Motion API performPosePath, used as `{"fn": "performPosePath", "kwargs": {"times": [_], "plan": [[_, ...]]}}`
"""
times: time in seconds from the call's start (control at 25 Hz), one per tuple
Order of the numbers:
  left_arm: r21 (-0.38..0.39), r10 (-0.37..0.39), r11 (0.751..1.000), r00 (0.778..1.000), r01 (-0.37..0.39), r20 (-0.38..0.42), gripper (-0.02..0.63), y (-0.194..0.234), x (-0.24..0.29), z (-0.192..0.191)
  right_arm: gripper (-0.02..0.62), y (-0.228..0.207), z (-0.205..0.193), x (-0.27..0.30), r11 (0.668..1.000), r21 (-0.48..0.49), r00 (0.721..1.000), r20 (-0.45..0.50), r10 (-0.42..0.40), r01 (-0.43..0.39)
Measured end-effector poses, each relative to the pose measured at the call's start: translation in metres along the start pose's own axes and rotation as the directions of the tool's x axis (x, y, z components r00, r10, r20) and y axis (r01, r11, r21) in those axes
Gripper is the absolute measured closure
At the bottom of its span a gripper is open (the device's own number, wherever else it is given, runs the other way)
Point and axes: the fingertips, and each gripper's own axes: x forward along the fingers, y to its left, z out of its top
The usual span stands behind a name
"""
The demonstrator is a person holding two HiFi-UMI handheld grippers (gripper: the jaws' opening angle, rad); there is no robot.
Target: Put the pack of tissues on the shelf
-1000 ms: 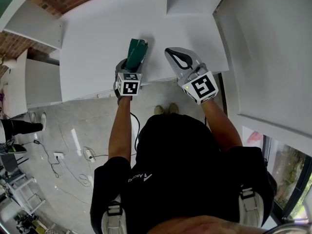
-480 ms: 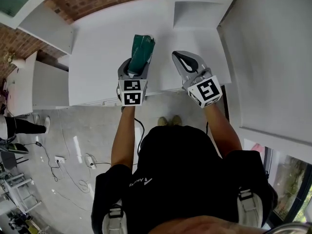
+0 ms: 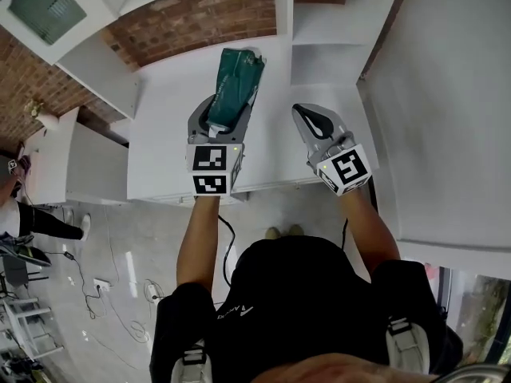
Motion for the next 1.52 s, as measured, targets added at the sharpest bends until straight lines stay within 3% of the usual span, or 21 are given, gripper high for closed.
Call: {"fn": "performPosePath", "kwargs": {"times": [0.44, 0.76, 0.96, 1.28, 1.52], "plan": [[0.053, -0.060, 0.997, 0.980, 0.051, 0.189, 0.347, 0.022, -0.020, 0.126, 0.594, -0.035, 0.105, 0.033, 0.995, -0.099, 0.991, 0.131, -0.006, 0.019], [0.093, -0.112, 0.992, 0.940, 0.086, 0.322, 0.347, 0.048, -0.032, 0.231, 0.594, -0.039, 0.169, 0.057, 0.977, -0.212, 0.982, 0.183, 0.038, 0.001], [0.114, -0.106, 0.991, 0.914, 0.066, 0.393, 0.347, 0.066, -0.032, 0.305, 0.594, -0.061, 0.197, 0.078, 0.967, -0.254, 0.973, 0.212, 0.087, -0.031], [0.139, -0.066, 0.990, 0.910, 0.010, 0.410, 0.347, 0.080, -0.021, 0.388, 0.594, -0.089, 0.229, 0.095, 0.929, -0.359, 0.948, 0.256, 0.188, -0.088], [0.130, 0.011, 0.989, 0.919, -0.068, 0.394, 0.347, 0.103, 0.001, 0.449, 0.594, -0.101, 0.239, 0.103, 0.900, -0.399, 0.919, 0.264, 0.294, -0.174]]}}
